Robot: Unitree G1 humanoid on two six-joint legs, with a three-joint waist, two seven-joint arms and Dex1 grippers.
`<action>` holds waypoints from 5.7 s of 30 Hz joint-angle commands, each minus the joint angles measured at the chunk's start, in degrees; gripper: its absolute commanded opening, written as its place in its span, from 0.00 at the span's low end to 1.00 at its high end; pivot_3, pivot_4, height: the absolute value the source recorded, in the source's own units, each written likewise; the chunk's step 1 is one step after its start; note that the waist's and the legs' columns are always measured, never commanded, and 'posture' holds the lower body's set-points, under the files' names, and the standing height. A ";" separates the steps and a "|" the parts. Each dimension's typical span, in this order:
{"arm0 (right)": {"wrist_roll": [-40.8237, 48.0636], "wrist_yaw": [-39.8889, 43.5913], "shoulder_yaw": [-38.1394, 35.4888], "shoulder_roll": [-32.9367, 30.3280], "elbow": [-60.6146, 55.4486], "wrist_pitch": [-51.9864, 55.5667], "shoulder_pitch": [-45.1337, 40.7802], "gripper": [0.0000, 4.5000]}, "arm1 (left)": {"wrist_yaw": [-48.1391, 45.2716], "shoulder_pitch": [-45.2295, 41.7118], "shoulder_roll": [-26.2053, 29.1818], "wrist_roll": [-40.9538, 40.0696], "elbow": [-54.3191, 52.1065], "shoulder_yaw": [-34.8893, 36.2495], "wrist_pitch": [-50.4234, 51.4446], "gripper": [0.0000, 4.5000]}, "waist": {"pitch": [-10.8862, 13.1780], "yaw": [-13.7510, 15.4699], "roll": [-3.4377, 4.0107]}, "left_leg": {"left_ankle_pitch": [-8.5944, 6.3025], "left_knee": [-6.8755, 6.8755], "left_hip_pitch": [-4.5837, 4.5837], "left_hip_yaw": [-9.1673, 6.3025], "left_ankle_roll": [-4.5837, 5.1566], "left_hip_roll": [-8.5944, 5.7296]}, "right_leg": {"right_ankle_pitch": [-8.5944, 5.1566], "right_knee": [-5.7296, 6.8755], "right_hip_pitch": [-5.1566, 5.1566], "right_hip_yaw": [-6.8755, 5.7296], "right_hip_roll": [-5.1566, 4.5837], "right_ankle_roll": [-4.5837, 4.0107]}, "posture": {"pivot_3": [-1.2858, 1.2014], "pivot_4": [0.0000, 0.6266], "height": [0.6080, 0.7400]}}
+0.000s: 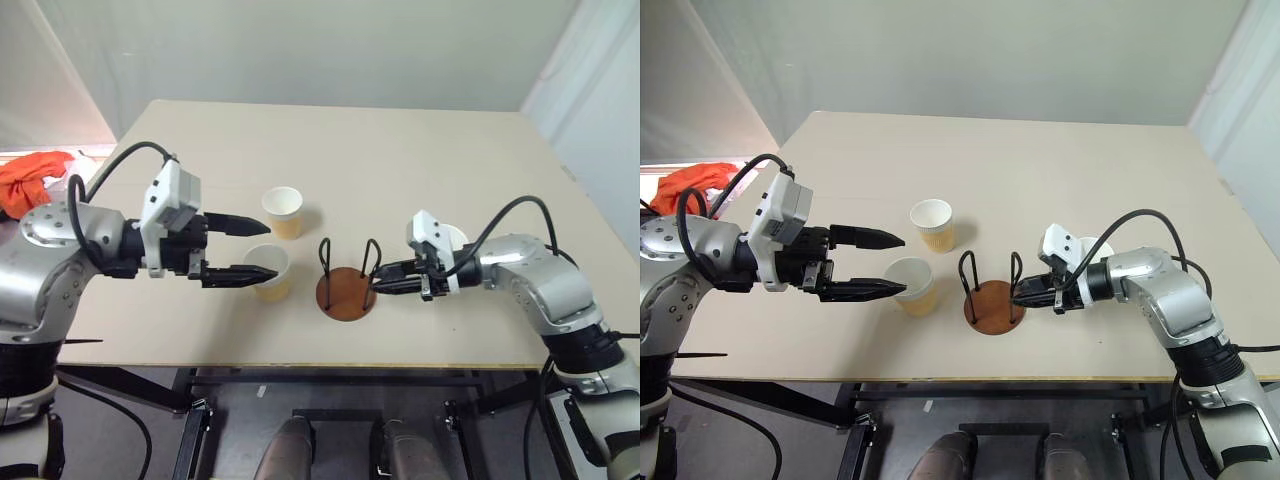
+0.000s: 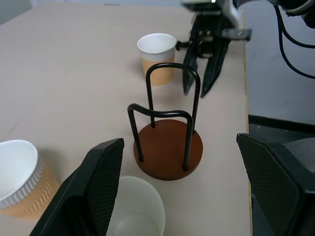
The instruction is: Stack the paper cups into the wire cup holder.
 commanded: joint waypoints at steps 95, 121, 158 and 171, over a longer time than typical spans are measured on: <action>5.52 12.08 -8.63 2.34 1.23 -6.25 -19.84 0.74 | -10.70 0.14 7.56 10.20 5.47 -6.55 -12.63 0.89 | -0.04 0.46 -0.10 | -0.51 -0.02 -0.06 -0.10 -0.06 0.16 | -0.53 0.20 -0.19 -0.14 0.11 -0.49 | 0.52 0.24 1.00; 15.47 -1.88 -14.50 -2.58 -12.35 2.71 -6.40 0.74 | -18.49 -10.46 -2.42 28.88 16.93 -23.49 -29.78 0.00 | -0.05 0.09 -0.10 | -0.28 0.02 -0.10 -0.07 0.34 0.15 | -0.28 0.09 -0.14 -0.13 0.09 -0.07 | 0.52 0.24 1.00; 25.19 -9.24 -50.59 -16.80 -21.05 -4.39 28.33 0.74 | -20.39 -65.18 -7.83 -9.37 34.85 -74.82 -54.69 0.00 | 0.12 0.98 -0.13 | -1.02 1.06 -0.47 0.52 0.94 -0.38 | -0.68 -0.74 0.51 1.30 0.07 2.88 | 0.52 0.24 1.00; 26.57 -12.15 -52.21 -17.49 -23.64 -4.26 31.13 0.74 | -20.39 -63.28 -11.77 -8.03 35.11 -75.31 -55.10 0.05 | 0.11 2.15 -0.08 | -2.07 2.24 -0.99 0.78 1.38 -0.36 | -0.53 -0.93 0.53 1.31 -0.06 3.26 | 0.52 0.24 1.00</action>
